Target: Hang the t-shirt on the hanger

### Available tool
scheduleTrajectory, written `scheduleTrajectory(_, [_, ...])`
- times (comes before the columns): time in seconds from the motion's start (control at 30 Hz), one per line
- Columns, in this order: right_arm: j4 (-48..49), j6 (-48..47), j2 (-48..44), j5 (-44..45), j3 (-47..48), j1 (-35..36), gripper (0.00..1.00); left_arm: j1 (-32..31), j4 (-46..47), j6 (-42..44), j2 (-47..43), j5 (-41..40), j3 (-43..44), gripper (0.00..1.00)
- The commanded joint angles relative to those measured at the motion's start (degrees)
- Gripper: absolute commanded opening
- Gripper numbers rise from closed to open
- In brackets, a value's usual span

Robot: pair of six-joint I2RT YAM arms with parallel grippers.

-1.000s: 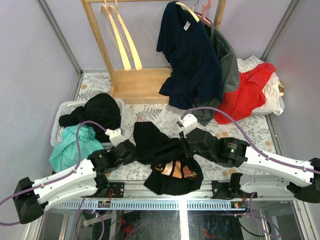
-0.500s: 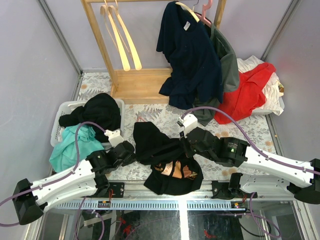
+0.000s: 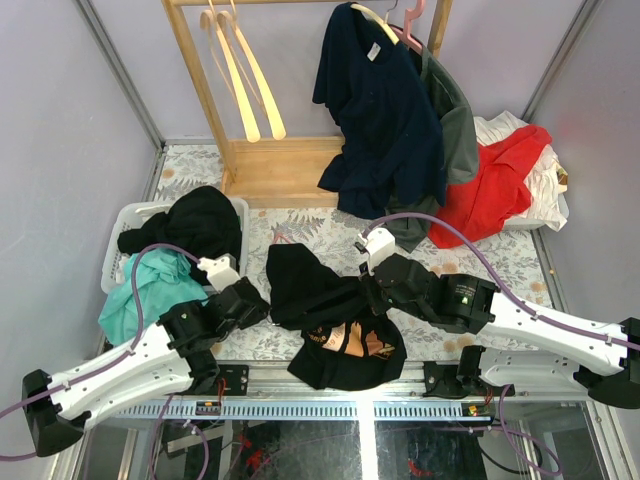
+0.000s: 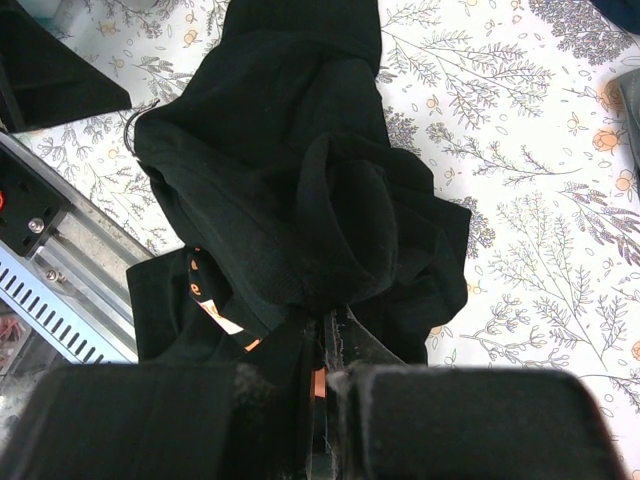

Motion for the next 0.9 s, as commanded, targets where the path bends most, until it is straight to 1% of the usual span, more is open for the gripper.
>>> scheduleTrajectory(0.0, [2.93,-0.75,-0.32,-0.7,0.52,-0.65,0.01,-0.02,-1.98,-0.56,0.29,-3.09,3.42,0.29])
scheduleTrajectory(0.1, [2.98,-0.86,-0.23,-0.74,0.52,-0.75,0.01,0.03,-1.81,-1.09,1.2,-1.97,2.64,0.27])
scheduleTrajectory(0.3, [3.16,-0.89,0.03,-1.05,0.35,-0.76,0.01,-0.03,-1.62,-2.94,1.83,0.09,0.44,0.15])
scheduleTrajectory(0.4, [3.45,-1.07,0.12,-1.24,0.21,-0.84,0.01,0.03,-1.52,-3.36,1.44,0.12,0.11,0.13])
scheduleTrajectory(0.5, [3.57,-1.23,0.36,-1.53,0.23,-1.02,0.01,0.05,-1.1,-3.37,2.89,0.47,-0.01,0.12])
scheduleTrajectory(0.7, [3.56,-1.43,0.21,-1.71,-0.1,-1.28,0.01,0.03,2.71,-2.89,6.31,2.41,-1.84,0.13])
scheduleTrajectory(0.87, [3.51,-1.61,-0.05,-1.79,-0.08,-1.52,0.01,-0.03,3.53,-2.93,7.0,2.95,-2.6,0.13])
